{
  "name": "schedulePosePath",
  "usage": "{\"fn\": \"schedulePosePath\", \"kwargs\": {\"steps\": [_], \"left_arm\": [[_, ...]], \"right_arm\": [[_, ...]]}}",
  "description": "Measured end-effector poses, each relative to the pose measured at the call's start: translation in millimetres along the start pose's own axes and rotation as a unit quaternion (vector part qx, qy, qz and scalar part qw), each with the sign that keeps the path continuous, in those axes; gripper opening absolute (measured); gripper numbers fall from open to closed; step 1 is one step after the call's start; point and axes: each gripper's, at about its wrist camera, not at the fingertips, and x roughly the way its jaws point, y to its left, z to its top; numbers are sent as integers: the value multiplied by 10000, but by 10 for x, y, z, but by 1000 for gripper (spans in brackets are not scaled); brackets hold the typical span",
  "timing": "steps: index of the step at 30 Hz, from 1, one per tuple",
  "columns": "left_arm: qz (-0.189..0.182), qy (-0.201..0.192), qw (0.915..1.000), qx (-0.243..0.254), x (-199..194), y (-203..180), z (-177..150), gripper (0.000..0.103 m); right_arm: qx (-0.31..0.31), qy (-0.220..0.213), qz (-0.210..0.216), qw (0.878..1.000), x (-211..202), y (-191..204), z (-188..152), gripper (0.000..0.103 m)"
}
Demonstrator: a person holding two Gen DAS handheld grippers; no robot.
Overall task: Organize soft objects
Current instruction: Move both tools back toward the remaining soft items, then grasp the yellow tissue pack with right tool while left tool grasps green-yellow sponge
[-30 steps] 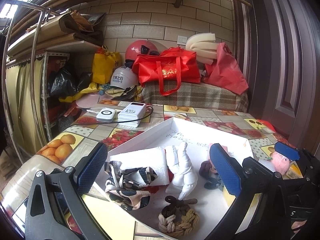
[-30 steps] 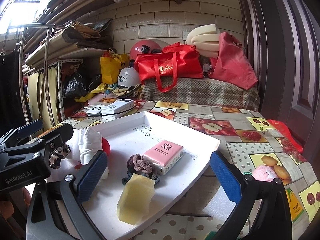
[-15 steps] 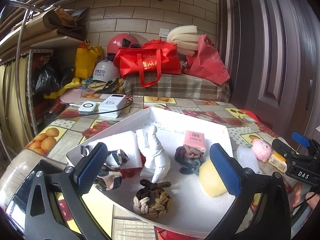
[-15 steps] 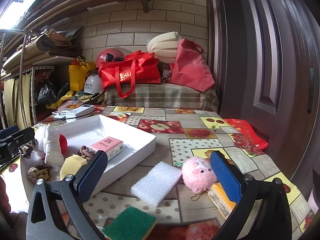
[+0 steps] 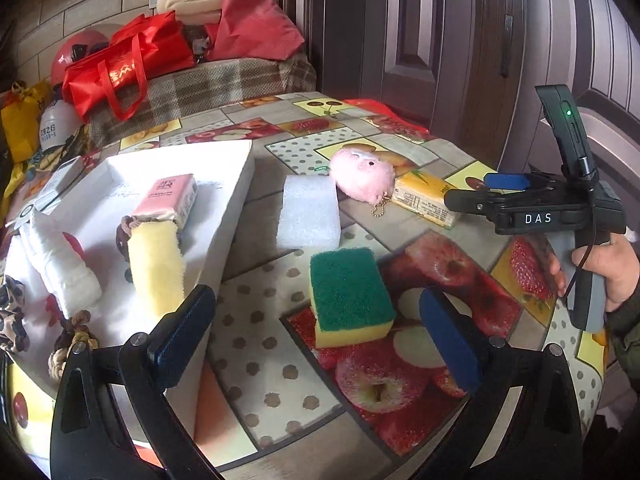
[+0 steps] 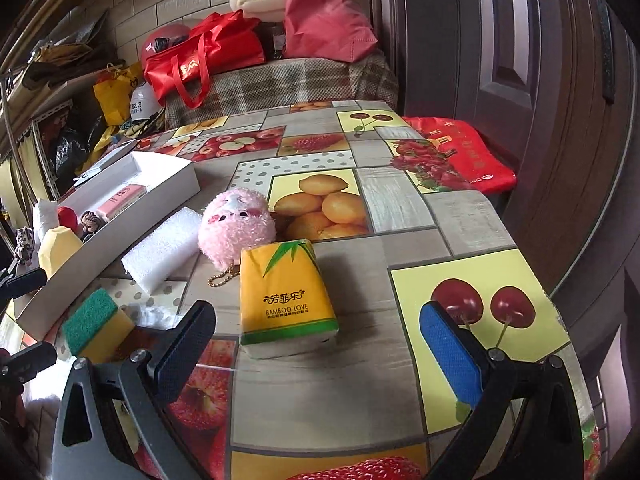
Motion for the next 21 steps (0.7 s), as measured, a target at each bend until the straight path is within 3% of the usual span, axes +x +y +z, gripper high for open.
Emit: {"fn": "schedulePosePath", "kwargs": {"steps": [2,5,7,11,12,13,14,16,17,18,21], "left_arm": [[29,137,9999,-2,77,-33,18,103],[136,445,9989,86,218,-77,13,102],[161,594,9980,147,295,-105,18,99],[239,795,9962,248,434,-173,49,97],[269,825,9958,287,451,-188,46,96],[327,846,9954,324,459,-200,42,90],[347,814,9955,339,449,-197,45,84],[243,642,9972,302,378,-175,44,53],[186,592,9977,282,354,-166,47,45],[119,543,9981,276,333,-161,49,41],[51,369,9989,289,263,-168,60,41]], "right_arm": [[-181,196,39,9996,84,60,10,102],[-575,381,-26,9976,213,206,42,92],[-755,618,-77,9952,342,260,61,74],[-688,735,41,9949,424,233,88,71],[-662,712,74,9952,417,221,89,65],[-646,681,98,9955,401,214,88,51],[-651,651,146,9956,387,217,91,51],[-718,629,164,9953,372,250,90,50],[-770,621,140,9950,370,274,91,50],[-828,591,105,9948,358,296,85,50],[-980,339,-68,9946,264,364,77,50]]}}
